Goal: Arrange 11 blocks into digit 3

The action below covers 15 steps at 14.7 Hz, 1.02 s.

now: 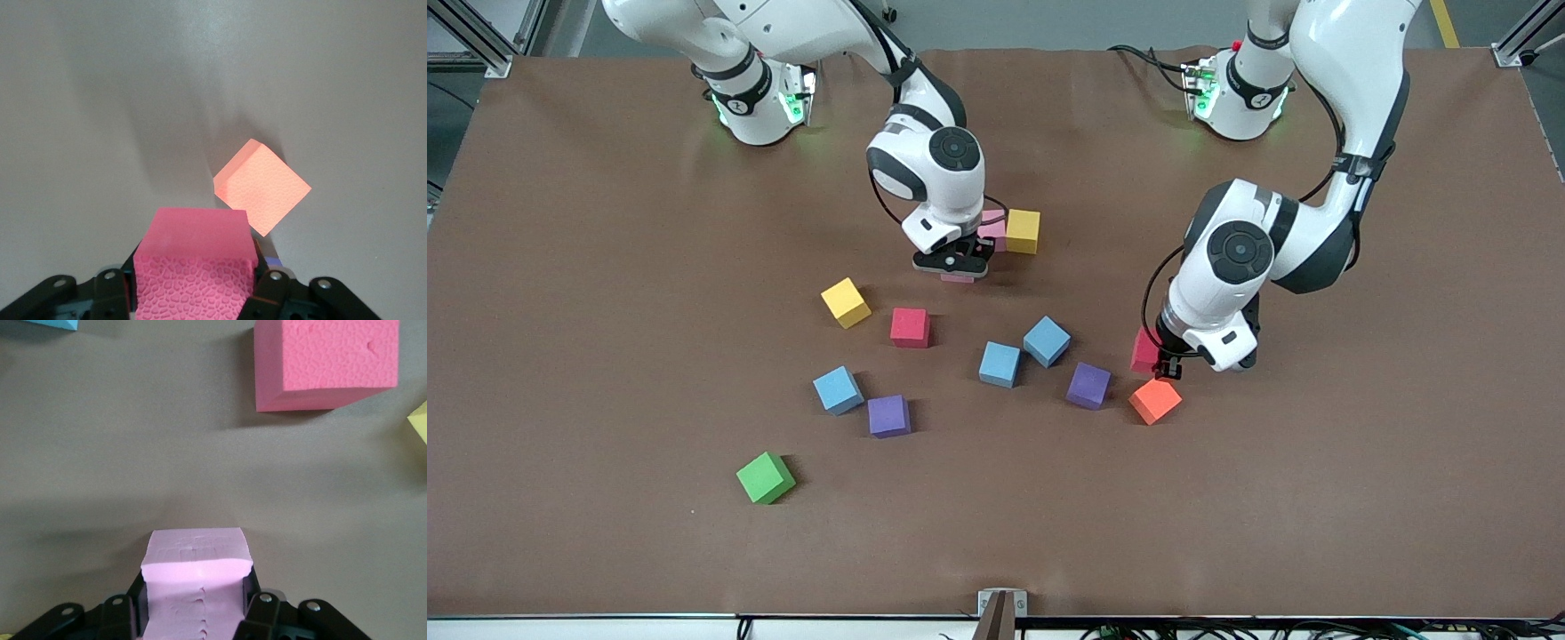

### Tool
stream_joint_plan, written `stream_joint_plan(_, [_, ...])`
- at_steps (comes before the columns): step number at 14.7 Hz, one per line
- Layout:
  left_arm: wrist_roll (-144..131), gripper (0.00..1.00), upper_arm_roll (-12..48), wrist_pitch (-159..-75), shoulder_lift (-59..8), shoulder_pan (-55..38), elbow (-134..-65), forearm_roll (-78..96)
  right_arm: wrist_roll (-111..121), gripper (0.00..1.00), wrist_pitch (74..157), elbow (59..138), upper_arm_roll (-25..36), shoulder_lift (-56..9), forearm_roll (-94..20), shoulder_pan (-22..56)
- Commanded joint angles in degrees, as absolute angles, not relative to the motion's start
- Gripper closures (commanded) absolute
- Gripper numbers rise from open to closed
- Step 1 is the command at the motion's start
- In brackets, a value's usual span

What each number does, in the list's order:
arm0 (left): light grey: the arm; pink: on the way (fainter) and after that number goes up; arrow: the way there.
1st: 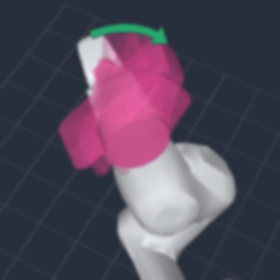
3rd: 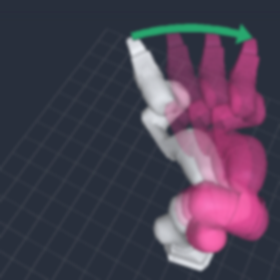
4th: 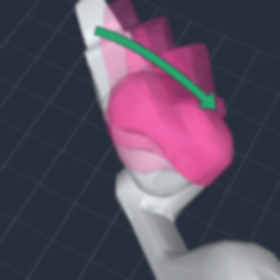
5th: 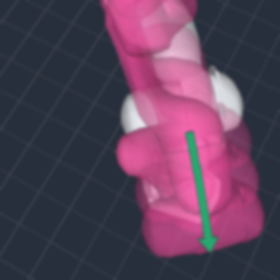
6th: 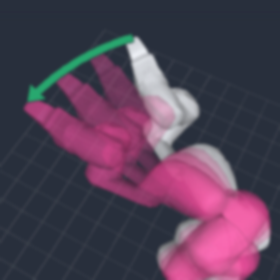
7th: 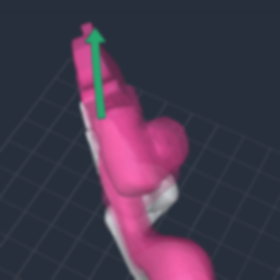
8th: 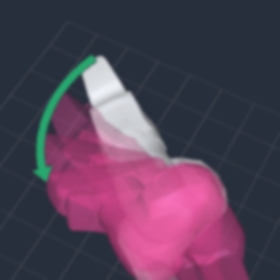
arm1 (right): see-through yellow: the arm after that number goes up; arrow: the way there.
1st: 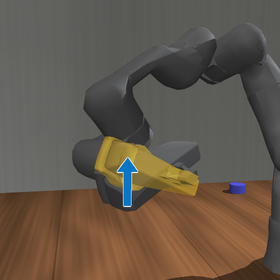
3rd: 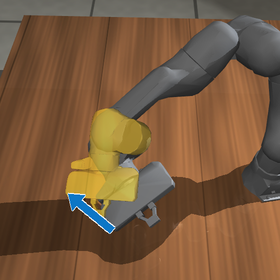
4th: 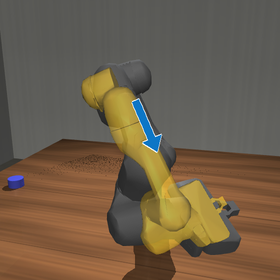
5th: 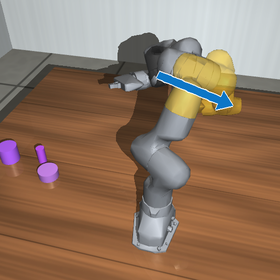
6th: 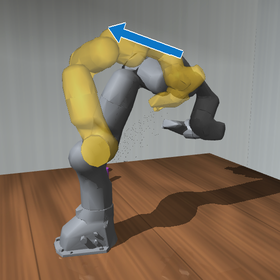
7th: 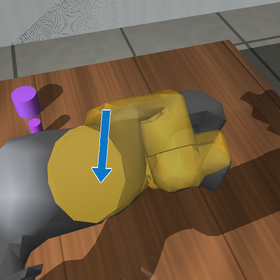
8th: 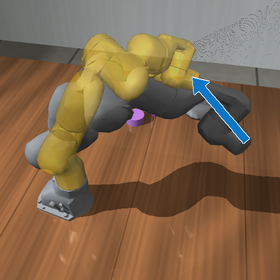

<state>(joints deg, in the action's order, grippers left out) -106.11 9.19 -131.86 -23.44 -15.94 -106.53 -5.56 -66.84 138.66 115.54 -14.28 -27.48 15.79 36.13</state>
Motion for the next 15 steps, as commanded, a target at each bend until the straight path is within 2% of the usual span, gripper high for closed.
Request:
stream_joint_plan(1, [-107.6, 0.66, 9.2, -131.8, -23.7, -16.0, -105.7, -6.9, -68.5, 0.98, 139.7, 117.5, -13.8, -26.7, 16.9, 37.1])
stream_joint_plan(7, [-107.6, 0.66, 9.2, -131.8, -24.7, -16.0, -104.9, -6.8, -68.5, 0.96, 139.7, 117.5, -13.8, -26.7, 17.1, 37.1])
stream_joint_plan(8, [-107.7, 0.66, 9.2, -131.7, -25.7, -16.1, -103.5, -6.6, -68.6, 0.76, 139.3, 117.5, -13.8, -26.7, 17.1, 36.9])
stream_joint_plan(9, [-107.8, 0.66, 9.2, -131.7, -26.2, -16.1, -102.5, -6.6, -68.7, 0.01, 139.1, 117.4, -13.8, -26.7, 17.1, 37.0])
stream_joint_plan(15, [-108.5, 0.66, 9.2, -132.4, -26.5, -15.8, -101.2, -6.3, -68.7, 0.0, 139.0, 116.5, -13.7, -26.7, 17.1, 36.4])
